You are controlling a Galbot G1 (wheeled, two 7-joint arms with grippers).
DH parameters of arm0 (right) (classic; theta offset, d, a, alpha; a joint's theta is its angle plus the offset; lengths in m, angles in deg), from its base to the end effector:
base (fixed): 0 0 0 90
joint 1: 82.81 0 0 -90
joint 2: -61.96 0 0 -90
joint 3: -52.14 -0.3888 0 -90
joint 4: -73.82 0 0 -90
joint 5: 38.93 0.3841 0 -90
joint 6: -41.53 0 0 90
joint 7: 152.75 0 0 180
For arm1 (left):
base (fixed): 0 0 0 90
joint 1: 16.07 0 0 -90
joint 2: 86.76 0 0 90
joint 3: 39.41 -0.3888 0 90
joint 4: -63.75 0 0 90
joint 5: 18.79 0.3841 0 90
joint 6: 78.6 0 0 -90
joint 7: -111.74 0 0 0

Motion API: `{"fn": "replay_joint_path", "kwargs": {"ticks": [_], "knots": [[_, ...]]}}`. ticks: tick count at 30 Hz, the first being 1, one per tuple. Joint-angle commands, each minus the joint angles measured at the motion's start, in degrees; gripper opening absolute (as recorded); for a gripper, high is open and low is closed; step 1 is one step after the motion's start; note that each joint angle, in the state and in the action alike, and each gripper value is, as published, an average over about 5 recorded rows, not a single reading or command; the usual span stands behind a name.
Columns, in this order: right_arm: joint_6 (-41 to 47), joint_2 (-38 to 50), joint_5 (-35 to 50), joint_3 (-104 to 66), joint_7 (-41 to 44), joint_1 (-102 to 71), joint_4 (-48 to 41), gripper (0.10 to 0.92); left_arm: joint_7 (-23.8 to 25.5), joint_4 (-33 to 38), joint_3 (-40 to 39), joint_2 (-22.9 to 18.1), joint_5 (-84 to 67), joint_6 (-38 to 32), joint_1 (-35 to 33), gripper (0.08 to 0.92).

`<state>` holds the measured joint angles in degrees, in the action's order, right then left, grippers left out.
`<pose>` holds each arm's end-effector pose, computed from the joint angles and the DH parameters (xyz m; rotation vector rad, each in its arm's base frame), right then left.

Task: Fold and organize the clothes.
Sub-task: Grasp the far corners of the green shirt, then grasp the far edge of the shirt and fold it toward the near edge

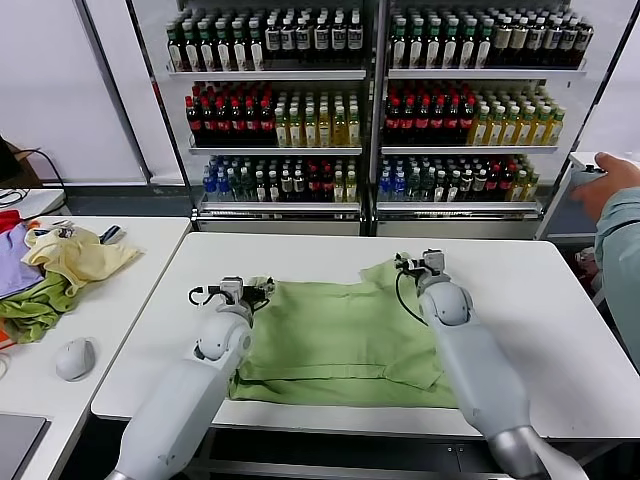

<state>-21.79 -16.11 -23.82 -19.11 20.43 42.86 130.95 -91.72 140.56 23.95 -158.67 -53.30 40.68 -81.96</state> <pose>0.6014 -0.0220 -0.3140 0.0170 -2.6720 0.2080 0.5114 -0.0115 -0.3244 0.0215 -2.6444 -0.0556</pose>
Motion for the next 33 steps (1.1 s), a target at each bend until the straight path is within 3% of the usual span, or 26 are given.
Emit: {"fn": "replay_joint_path", "kwargs": {"ticks": [1, 4, 15, 25, 29, 33], "knots": [[0.61, -3.20, -0.89, 0.76, 0.66, 5.48, -11.53, 0.808, -0.14, -6.45, -1.54, -1.16, -6.58, 2.66, 4.45, 0.820], [1.37, -3.12, -0.30, 0.85, 0.77, 5.32, -11.93, 0.742, -0.17, -6.61, -1.41, -1.24, -7.88, 3.31, 4.53, 0.782], [2.87, -1.78, 3.01, 1.08, 2.06, 2.71, -7.81, 0.440, -0.30, -4.98, -1.32, -0.89, -8.74, 3.73, 2.60, 0.472], [-1.53, 2.43, 8.16, 0.27, 1.18, -4.20, 7.67, 0.137, 1.61, 2.96, -0.16, 1.38, -9.79, -1.48, -1.89, 0.194], [-2.87, 4.66, 11.28, -1.13, 0.24, -8.23, 16.60, 0.113, 2.54, 8.01, 1.22, 2.69, -10.56, -4.15, -4.47, 0.105], [-3.16, 6.93, 13.85, -3.15, -0.46, -12.51, 24.62, 0.113, 2.95, 14.84, 3.42, 4.18, -12.41, -5.33, -7.92, 0.089]]}}
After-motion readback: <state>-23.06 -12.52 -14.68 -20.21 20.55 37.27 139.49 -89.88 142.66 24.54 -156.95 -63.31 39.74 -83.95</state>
